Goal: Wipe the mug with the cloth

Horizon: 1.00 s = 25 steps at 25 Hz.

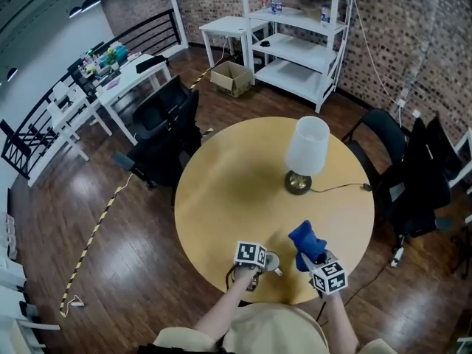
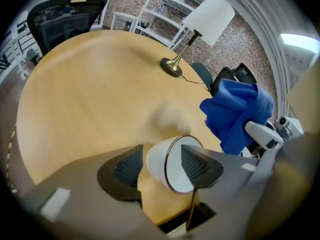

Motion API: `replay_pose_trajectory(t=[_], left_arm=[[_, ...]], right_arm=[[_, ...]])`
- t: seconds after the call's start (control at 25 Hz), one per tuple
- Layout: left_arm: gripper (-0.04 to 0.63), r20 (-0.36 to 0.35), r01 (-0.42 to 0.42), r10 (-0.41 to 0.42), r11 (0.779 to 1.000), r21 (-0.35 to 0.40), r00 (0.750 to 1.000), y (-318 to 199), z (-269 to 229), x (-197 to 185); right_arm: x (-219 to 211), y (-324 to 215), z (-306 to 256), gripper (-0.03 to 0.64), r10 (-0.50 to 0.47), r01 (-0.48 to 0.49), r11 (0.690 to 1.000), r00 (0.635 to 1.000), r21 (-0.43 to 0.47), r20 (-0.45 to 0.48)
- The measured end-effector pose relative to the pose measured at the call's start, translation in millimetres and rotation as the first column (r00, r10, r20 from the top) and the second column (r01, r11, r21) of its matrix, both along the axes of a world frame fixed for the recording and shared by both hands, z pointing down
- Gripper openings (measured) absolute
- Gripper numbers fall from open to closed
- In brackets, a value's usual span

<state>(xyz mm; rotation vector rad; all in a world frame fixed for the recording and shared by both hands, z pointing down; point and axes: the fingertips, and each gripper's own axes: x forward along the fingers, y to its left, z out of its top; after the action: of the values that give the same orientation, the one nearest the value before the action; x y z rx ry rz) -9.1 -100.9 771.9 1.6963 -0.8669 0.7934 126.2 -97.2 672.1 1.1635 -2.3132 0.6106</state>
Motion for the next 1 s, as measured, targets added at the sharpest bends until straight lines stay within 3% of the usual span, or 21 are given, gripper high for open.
replay_pose_trajectory(t=[0.08, 0.2, 0.28, 0.32, 0.4, 0.48, 0.64, 0.76, 0.8, 0.88, 1.0], left_arm=[[0.292, -0.024, -0.006, 0.007, 0.999, 0.051, 1.000, -5, -19, -2], [0.305, -0.058, -0.016, 0.026, 0.985, 0.172, 0.998, -20, -63, -14], [0.316, -0.080, -0.016, 0.042, 0.954, 0.300, 0.996, -38, -103, -17], [0.316, -0.087, -0.009, 0.045, 0.926, 0.376, 0.995, -50, -126, -19], [0.318, -0.097, 0.022, 0.035, 0.847, 0.531, 0.995, -75, -176, -24], [0.319, -0.118, 0.067, 0.015, 0.748, 0.661, 0.993, -94, -225, -31], [0.319, -0.128, 0.118, -0.018, 0.527, 0.841, 0.992, -111, -309, -48], [0.307, -0.102, 0.118, -0.064, 0.363, 0.924, 0.993, -113, -361, -64], [0.304, -0.089, 0.112, -0.083, 0.324, 0.939, 0.993, -112, -372, -69], [0.299, -0.068, 0.097, -0.113, 0.277, 0.956, 0.991, -111, -386, -74], [0.299, -0.075, 0.104, -0.120, 0.258, 0.961, 0.990, -106, -392, -74]], right_arm=[[-3, -6, -13, 0.078, 0.003, -0.004, 1.000, 1.000, 0.026, 0.022], [-9, -25, -41, 0.078, 0.035, -0.038, 0.995, 0.999, 0.095, 0.029], [-13, -43, -69, 0.078, 0.059, -0.060, 0.985, 0.998, 0.164, 0.013], [-16, -52, -86, 0.078, 0.061, -0.065, 0.978, 0.998, 0.200, 0.027], [-26, -66, -125, 0.078, 0.049, -0.071, 0.961, 0.995, 0.267, 0.087], [-35, -75, -162, 0.078, 0.033, -0.077, 0.941, 0.990, 0.331, 0.138], [-43, -82, -223, 0.078, 0.032, -0.097, 0.887, 0.988, 0.452, 0.150], [-44, -80, -256, 0.078, 0.056, -0.112, 0.837, 0.991, 0.536, 0.120], [-42, -79, -264, 0.078, 0.074, -0.124, 0.823, 0.991, 0.554, 0.112], [-36, -78, -273, 0.078, 0.117, -0.150, 0.804, 0.989, 0.575, 0.095], [-32, -77, -275, 0.078, 0.152, -0.180, 0.800, 0.984, 0.572, 0.097]])
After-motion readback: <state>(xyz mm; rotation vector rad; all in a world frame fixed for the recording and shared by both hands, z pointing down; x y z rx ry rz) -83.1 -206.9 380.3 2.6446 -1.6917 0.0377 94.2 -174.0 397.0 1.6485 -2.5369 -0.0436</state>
